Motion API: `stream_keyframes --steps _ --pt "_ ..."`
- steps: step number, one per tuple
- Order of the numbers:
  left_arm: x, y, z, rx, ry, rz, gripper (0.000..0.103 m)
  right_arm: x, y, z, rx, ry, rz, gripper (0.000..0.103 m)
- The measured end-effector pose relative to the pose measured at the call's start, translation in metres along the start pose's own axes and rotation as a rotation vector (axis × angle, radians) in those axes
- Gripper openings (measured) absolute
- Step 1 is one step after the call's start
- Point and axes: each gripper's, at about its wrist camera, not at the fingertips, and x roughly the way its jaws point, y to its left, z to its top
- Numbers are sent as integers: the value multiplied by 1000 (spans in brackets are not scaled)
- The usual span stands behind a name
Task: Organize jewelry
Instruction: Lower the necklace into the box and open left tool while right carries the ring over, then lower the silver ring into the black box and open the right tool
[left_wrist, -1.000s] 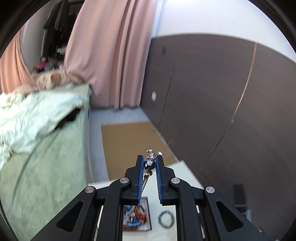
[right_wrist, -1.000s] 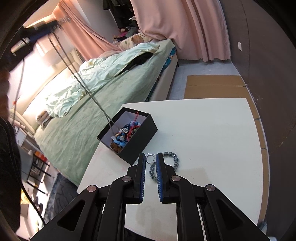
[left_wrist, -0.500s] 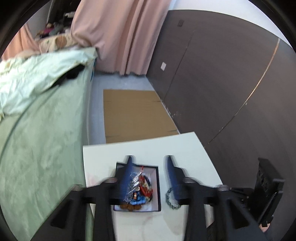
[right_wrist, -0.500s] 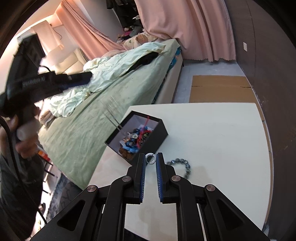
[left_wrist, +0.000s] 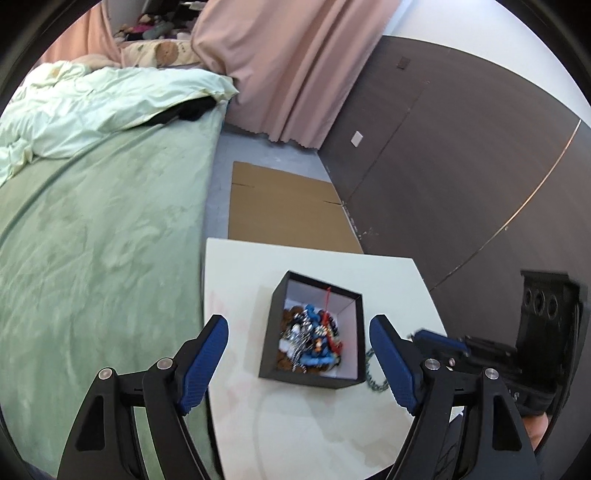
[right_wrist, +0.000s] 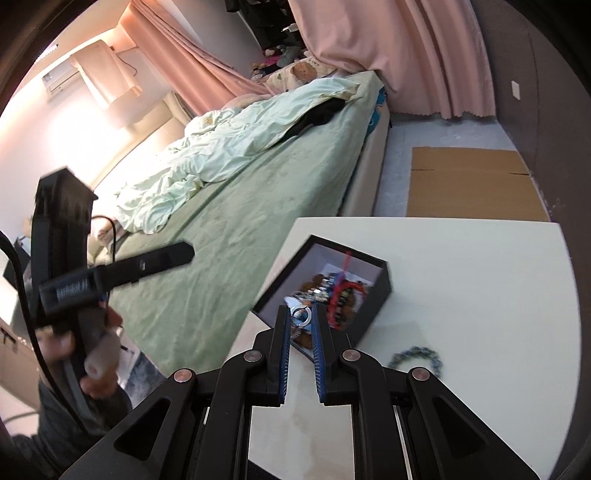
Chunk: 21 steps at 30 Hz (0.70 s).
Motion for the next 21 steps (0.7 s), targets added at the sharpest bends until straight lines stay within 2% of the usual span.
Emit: stream_keyframes --steps 6,7,8,9,10,11,14,21 --pt "-7 15 -12 -17 -5 2 80 23 14 17 45 7 49 13" --pt "-8 17 -14 -22 -5 6 80 28 14 19 57 22 45 17" --pt "-10 20 -16 -28 -6 9 80 32 13 20 72 40 43 34" --pt "-12 24 -18 -38 -9 8 80 34 12 21 91 52 38 44" --pt "-13 26 -19 -46 -11 5 81 34 10 21 108 43 28 60" --pt "-14 28 -21 -52 -14 4 83 32 8 20 115 28 22 66" --pt "-17 28 -25 -56 -26 -4 92 25 2 14 140 22 27 68" --pt "-11 9 -32 -25 -18 -43 94 -11 -11 -9 162 -27 -36 68"
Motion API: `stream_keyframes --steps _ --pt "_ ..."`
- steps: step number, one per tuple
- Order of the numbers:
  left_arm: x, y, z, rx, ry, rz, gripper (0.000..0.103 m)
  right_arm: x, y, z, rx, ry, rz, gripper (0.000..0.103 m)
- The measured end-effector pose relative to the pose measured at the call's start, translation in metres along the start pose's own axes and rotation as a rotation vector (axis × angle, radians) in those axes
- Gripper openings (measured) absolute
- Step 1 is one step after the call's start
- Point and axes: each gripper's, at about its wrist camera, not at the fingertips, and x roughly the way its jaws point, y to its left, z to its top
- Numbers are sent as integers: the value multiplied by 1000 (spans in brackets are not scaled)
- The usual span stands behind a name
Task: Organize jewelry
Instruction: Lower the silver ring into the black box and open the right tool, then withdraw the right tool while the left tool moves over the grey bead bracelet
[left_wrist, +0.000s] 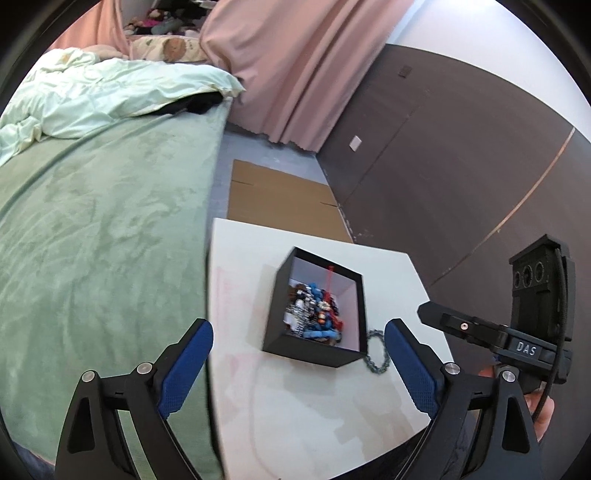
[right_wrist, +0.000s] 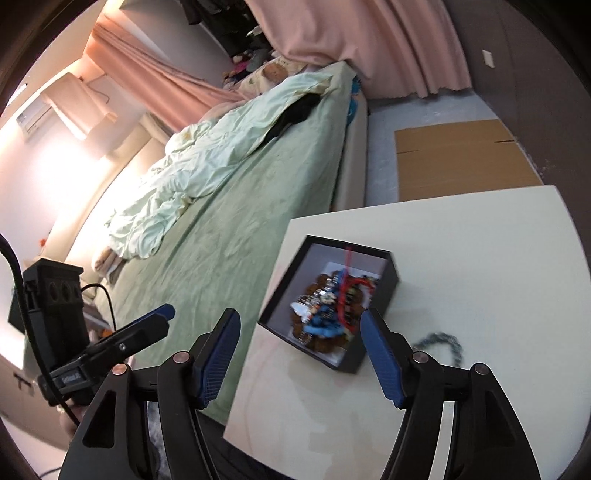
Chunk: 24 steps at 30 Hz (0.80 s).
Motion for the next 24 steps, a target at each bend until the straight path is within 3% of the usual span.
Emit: stream_keyframes --steps 13,24 --pt "23 -52 -19 90 34 -32 94 -56 -69 -35 152 -64 -158 68" --pt "52 -93 -42 138 103 -23 70 -77 -108 -63 252 -91 -171 68"
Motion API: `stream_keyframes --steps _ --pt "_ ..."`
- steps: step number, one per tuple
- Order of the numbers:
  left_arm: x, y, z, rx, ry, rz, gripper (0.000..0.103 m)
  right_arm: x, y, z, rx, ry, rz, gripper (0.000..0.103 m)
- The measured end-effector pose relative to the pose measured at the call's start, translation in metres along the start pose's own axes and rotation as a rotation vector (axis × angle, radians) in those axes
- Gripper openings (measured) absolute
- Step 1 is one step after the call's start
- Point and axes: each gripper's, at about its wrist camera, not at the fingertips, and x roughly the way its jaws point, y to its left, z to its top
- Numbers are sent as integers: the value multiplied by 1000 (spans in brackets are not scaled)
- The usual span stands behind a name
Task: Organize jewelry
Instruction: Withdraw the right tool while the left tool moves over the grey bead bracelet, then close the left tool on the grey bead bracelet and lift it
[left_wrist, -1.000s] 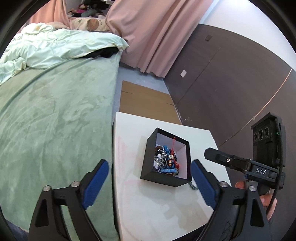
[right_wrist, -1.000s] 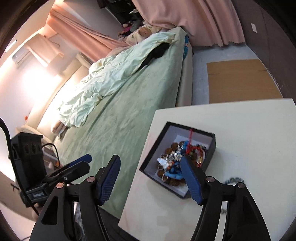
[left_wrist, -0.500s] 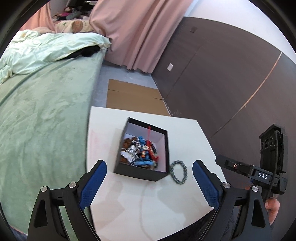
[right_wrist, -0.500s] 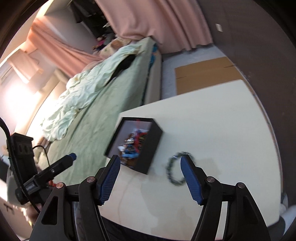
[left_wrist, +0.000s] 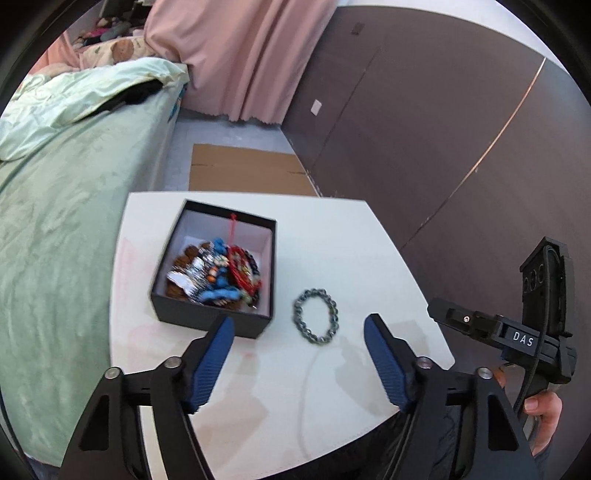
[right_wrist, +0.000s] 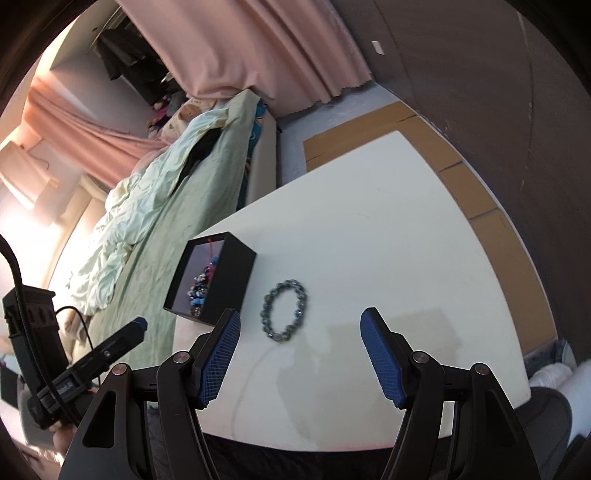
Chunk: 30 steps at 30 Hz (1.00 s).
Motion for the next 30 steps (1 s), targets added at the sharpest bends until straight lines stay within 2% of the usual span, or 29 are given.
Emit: stream_keyframes --steps 9,15,22,27,30 --pt "45 -23 -18 -1 76 68 55 -7 -26 -10 25 -13 -25 68" --pt "80 -27 -25 -46 106 139 54 -12 -49 -19 56 -17 -38 68" --pt "112 -35 -25 -54 116 240 54 -20 -73 -22 96 -23 -34 68" --pt "124 -41 -26 -47 111 300 54 -24 -81 -22 102 -27 -29 68" --pt "127 -42 -23 -50 105 312 54 -24 -83 -22 107 -25 -27 68"
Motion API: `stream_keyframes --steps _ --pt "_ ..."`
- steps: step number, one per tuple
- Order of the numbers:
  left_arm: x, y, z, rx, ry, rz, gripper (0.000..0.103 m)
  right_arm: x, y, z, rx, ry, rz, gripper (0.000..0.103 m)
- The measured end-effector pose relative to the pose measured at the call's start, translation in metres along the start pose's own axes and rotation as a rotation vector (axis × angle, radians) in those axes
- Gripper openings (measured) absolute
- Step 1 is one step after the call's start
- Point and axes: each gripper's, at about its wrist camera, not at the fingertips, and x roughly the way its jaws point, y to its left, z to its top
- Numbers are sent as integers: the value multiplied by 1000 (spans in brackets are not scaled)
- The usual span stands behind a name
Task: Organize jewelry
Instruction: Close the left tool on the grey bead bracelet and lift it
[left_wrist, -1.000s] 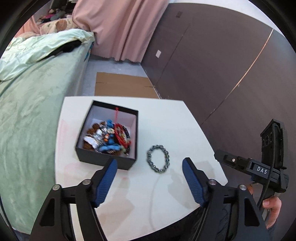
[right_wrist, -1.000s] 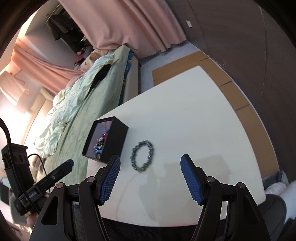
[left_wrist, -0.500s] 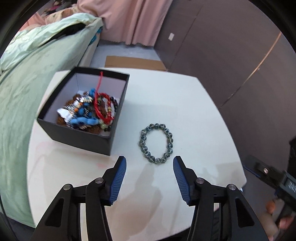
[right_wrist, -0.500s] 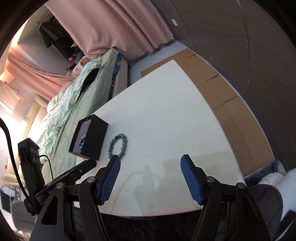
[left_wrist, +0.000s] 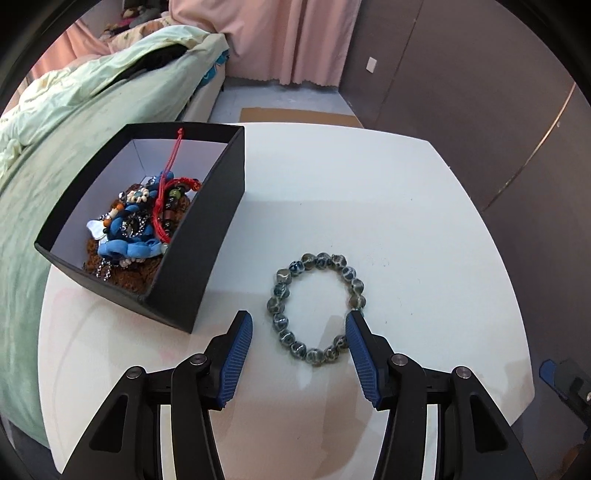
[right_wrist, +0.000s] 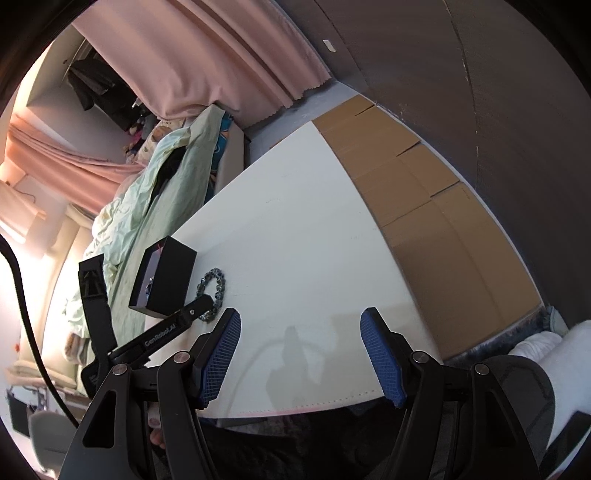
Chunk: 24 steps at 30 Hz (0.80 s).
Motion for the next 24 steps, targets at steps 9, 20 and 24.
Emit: stream_keyframes --steps 9,20,24 --pt "0 6 0 32 33 78 9 -1 -3 -3 6 11 6 68" --pt "-8 21 -5 -37 119 -70 8 -4 8 -6 -12 9 15 68" --pt "-19 18 -6 -29 107 -107 8 -5 13 -8 -19 9 11 68"
